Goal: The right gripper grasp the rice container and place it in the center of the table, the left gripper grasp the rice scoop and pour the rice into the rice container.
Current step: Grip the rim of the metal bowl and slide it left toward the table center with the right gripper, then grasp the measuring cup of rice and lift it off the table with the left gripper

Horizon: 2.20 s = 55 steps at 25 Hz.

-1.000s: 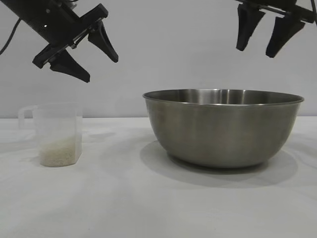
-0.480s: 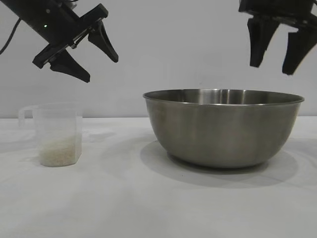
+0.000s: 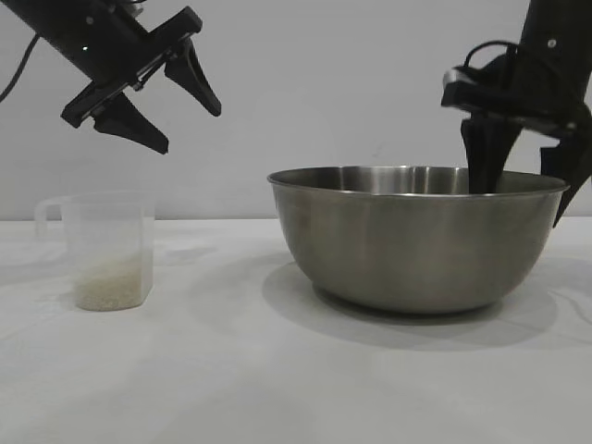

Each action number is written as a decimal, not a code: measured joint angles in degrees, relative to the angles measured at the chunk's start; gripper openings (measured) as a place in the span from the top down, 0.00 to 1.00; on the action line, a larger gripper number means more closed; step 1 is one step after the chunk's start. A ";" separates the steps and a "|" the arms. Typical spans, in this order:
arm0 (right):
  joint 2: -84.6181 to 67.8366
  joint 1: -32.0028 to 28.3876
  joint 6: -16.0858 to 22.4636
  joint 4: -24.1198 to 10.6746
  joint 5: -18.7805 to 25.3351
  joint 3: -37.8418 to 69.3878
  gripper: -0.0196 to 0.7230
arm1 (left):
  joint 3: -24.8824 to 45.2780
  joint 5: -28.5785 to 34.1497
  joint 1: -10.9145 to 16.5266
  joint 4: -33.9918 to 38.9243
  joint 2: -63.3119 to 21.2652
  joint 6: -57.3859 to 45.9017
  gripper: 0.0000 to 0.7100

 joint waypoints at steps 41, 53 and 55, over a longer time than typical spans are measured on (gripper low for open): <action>-20.92 7.16 8.33 -16.43 2.44 0.00 0.27 | 0.00 1.67 0.00 0.00 0.00 0.00 0.31; -41.55 7.16 11.84 -21.82 3.64 0.00 0.27 | 0.00 1.71 0.00 0.00 0.00 0.00 0.31; -45.20 7.16 11.85 -21.71 3.98 0.00 0.27 | 0.00 1.71 0.00 0.00 0.00 0.00 0.31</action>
